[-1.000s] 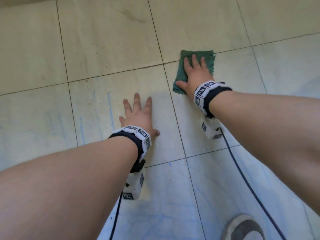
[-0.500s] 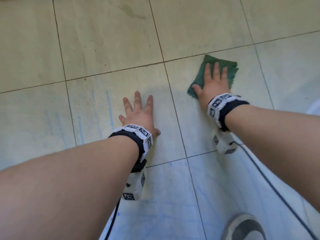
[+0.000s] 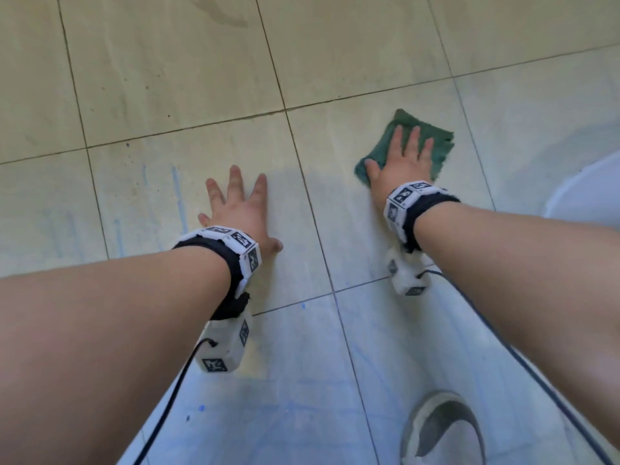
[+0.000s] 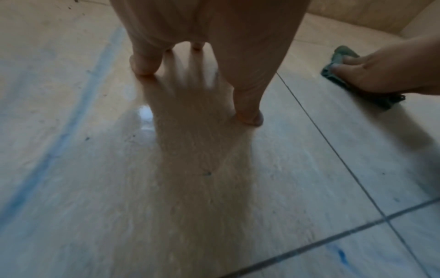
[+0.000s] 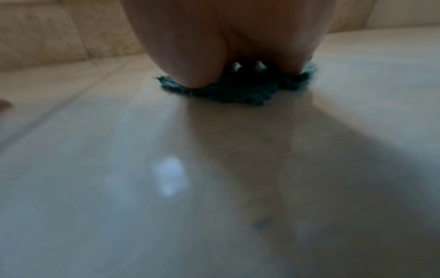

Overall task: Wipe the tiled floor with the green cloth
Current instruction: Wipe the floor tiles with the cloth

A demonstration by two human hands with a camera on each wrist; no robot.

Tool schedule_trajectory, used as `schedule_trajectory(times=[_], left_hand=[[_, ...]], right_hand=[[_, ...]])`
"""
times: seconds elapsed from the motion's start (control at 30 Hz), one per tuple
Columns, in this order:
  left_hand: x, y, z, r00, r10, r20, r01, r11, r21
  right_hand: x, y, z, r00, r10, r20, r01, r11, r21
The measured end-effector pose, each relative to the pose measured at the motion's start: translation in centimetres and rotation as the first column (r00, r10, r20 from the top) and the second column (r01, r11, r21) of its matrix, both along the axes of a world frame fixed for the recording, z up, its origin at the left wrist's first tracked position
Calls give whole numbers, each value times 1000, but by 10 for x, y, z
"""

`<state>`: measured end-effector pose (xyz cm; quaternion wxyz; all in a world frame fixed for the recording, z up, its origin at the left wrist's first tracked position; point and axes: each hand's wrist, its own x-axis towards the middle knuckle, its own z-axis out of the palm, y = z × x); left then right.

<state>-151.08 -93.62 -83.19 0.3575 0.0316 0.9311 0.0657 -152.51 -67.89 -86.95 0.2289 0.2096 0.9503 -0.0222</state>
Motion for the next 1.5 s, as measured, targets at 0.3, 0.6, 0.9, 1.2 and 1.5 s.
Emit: schedule_trajectory(times=[0.3, 0.6, 0.9, 1.2, 1.5], left_hand=[[0, 0, -1, 999, -13, -33, 12, 1000, -15], [2, -2, -1, 999, -34, -17, 34, 999, -17], [1, -1, 0, 998, -59, -30, 58, 997, -41], [1, -2, -2, 997, -58, -44, 57, 998, -37], [2, -1, -4, 996, -61, -62, 58, 997, -43]], right_hand=[[49, -103, 13, 902, 432, -22, -426, 878, -219], [66, 25, 10, 981, -190, 39, 188, 981, 48], [117, -103, 15, 945, 326, 27, -316, 931, -180], [136, 34, 8, 957, -286, 54, 287, 958, -23], [129, -125, 13, 941, 339, 22, -329, 926, -187]])
